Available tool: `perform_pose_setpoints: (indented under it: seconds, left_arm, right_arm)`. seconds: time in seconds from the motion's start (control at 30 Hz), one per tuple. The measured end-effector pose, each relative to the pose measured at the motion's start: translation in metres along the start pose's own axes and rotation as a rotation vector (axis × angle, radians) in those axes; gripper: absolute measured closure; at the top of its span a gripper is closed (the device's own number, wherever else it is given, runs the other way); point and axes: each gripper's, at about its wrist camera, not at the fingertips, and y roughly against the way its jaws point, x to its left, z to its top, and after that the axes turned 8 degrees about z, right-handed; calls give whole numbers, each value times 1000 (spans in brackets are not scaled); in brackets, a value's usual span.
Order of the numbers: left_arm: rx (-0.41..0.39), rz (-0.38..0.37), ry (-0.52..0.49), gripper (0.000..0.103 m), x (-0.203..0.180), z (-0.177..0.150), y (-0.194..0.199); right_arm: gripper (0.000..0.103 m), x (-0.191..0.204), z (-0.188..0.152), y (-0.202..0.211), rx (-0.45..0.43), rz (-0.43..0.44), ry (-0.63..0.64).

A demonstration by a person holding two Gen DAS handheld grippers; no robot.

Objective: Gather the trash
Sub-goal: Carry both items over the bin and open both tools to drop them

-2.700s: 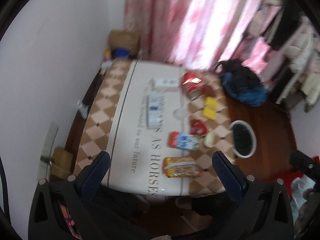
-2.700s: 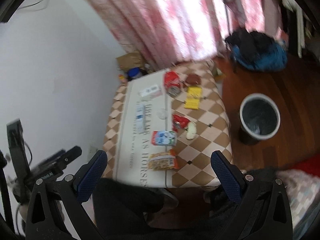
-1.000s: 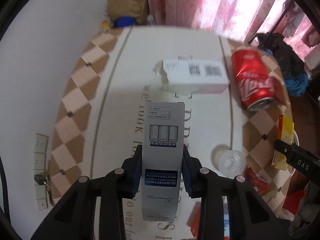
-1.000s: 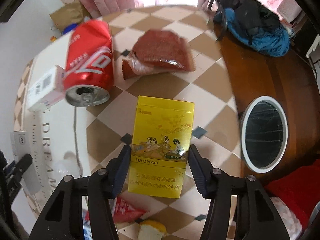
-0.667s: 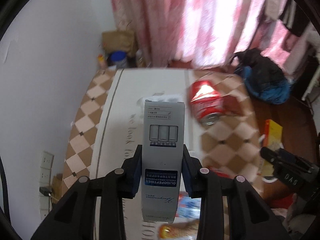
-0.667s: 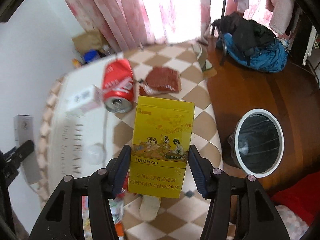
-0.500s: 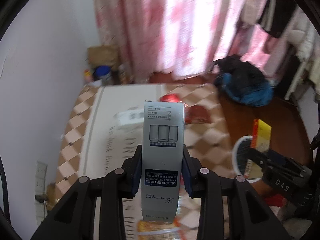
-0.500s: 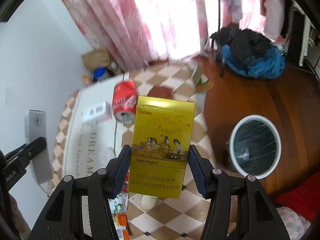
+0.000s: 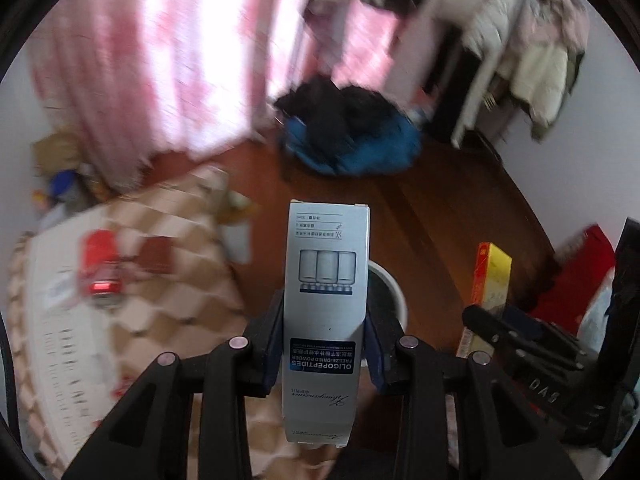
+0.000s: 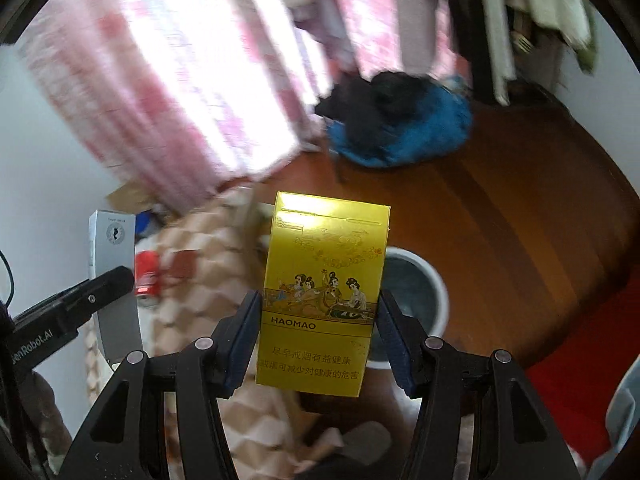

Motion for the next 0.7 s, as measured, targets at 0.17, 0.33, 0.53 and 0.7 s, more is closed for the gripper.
perform_pose_setpoints:
  seconds: [0.17, 0.33, 0.53, 0.7]
  left_arm:
    - [132, -34, -27, 72, -37, 14, -83]
    - [254, -42, -44, 71, -58, 19, -165]
    - [402, -71, -17, 70, -66, 20, -246]
    - [457, -41, 4, 65, -59, 10, -281]
  right_arm:
    - [44, -84, -2, -50, 96, -41, -120]
    - [44, -140, -8, -111, 182, -61, -199]
    - [44, -175, -16, -183, 268, -73, -237]
    - [44, -187, -20, -233, 329, -85, -241]
